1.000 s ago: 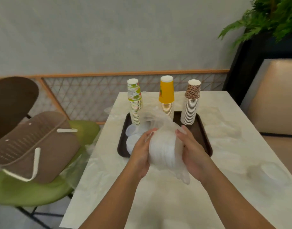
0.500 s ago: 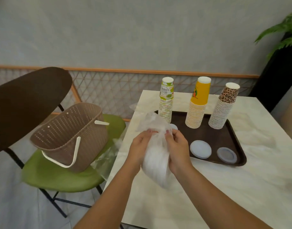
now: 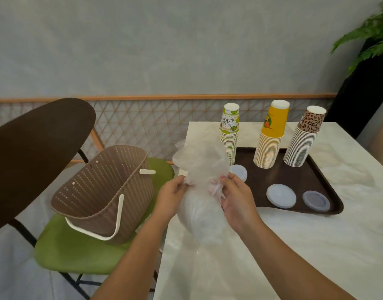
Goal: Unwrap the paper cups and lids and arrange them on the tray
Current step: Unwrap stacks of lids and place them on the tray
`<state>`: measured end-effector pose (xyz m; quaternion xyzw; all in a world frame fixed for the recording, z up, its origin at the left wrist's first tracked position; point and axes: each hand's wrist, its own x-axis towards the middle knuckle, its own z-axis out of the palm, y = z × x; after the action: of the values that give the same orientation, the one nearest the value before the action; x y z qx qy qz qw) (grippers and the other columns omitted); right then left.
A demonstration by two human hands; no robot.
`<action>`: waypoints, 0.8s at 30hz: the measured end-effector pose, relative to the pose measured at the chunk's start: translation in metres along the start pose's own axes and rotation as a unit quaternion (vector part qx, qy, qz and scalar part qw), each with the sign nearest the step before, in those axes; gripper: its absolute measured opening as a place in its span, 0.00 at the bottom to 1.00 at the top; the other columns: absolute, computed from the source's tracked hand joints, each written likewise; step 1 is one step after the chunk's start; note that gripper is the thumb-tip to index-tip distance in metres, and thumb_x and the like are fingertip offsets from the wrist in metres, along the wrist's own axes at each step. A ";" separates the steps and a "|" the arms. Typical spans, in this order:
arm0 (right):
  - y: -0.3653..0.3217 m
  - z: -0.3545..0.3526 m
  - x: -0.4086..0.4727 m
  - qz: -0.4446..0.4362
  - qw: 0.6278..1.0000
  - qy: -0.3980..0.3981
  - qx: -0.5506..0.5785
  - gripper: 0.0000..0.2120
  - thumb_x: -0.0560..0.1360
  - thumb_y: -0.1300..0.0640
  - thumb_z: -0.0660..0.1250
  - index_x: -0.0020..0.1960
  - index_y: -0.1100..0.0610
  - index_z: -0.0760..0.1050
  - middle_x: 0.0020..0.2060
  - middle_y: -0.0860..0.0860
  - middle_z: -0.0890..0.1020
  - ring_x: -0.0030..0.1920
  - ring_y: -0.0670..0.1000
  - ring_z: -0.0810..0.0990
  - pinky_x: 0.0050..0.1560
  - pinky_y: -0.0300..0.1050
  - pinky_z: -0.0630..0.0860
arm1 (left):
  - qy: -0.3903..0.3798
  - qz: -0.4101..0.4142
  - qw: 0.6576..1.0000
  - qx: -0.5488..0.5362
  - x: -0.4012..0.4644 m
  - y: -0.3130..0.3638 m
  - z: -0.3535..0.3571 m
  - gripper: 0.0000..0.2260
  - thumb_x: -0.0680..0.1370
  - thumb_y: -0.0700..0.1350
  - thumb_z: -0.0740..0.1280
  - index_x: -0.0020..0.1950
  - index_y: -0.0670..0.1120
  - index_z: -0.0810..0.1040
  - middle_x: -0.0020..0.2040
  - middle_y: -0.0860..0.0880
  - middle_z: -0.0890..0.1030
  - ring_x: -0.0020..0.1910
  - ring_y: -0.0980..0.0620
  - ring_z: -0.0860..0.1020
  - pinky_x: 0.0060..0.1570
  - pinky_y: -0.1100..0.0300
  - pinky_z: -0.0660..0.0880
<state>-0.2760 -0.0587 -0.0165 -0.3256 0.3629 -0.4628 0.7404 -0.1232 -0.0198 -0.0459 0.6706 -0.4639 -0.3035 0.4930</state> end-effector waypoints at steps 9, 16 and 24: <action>0.037 -0.006 0.003 0.022 0.995 -0.031 -0.087 0.08 0.78 0.69 0.59 0.53 0.64 0.75 0.50 0.58 0.82 0.54 0.55 0.80 0.57 0.49 0.77 | 0.051 -0.113 0.992 0.036 0.013 -0.024 -0.009 0.04 0.78 0.37 0.63 0.50 0.40 0.77 0.46 0.44 0.78 0.45 0.47 0.77 0.44 0.59 0.77; 0.052 0.000 0.001 0.063 0.984 -0.070 -0.149 0.10 0.77 0.66 0.56 0.47 0.63 0.76 0.46 0.55 0.82 0.51 0.52 0.79 0.55 0.48 0.75 | -0.065 -0.237 0.921 -0.302 -0.012 -0.003 -0.008 0.27 0.79 0.64 0.52 0.59 0.45 0.78 0.52 0.43 0.83 0.52 0.45 0.81 0.53 0.54 0.77; 0.053 0.013 0.014 0.061 0.954 -0.049 -0.288 0.14 0.73 0.55 0.71 0.55 0.58 0.74 0.46 0.60 0.77 0.50 0.55 0.80 0.50 0.47 0.77 | 0.054 -0.274 0.935 -0.217 -0.019 -0.015 0.006 0.08 0.80 0.39 0.60 0.47 0.39 0.78 0.37 0.46 0.80 0.35 0.51 0.79 0.31 0.64 0.75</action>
<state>-0.2370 -0.0503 -0.0568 -0.5247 0.4636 -0.2761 0.6584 -0.1311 -0.0030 -0.0631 0.6638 -0.1573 -0.4836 0.5484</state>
